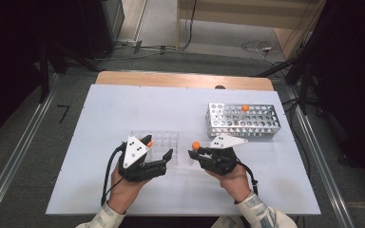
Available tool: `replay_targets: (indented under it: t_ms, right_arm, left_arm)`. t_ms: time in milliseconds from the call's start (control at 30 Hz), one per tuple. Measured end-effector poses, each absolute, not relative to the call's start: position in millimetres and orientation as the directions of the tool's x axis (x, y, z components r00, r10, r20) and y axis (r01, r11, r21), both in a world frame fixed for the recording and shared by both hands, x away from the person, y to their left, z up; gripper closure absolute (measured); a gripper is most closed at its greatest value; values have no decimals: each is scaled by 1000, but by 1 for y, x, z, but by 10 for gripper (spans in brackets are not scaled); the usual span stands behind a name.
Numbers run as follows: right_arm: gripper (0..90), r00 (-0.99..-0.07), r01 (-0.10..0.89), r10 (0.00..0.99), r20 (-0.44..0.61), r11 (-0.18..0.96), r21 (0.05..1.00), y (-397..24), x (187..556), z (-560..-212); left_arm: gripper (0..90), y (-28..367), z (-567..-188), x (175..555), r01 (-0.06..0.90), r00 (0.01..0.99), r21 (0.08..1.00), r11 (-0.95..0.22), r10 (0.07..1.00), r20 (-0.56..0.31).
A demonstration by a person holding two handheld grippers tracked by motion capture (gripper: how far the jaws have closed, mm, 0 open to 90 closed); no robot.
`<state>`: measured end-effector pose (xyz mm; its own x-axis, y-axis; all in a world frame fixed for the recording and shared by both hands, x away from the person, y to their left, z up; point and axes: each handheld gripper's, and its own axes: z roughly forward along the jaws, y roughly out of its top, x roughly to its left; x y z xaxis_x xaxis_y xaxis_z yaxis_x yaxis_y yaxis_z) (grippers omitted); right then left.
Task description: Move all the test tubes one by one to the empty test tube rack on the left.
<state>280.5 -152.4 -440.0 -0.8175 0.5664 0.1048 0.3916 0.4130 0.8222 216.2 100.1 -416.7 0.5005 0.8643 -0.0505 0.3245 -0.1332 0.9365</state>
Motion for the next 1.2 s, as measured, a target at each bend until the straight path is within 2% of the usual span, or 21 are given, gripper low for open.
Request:
replay_targets:
  t_ms: [400,667,867,1200]
  right_arm:
    - [716,-863,357,496,100,455,816,-131,266,-445]
    - [716,-878,334,470,90,468,818,-119,258,-447]
    - [716,-882,327,464,88,466,822,-117,256,-447]
    - [716,-888,312,454,74,477,822,-114,252,-448]
  left_arm:
    - [254,88,-418,211,317,550,935,-158,834,-45]
    - [372,78,-420,209,323,612,929,-183,789,-58]
    - [503,74,-423,209,329,639,923,-199,767,-62]
    - [625,69,-428,210,333,658,914,-234,752,-47]
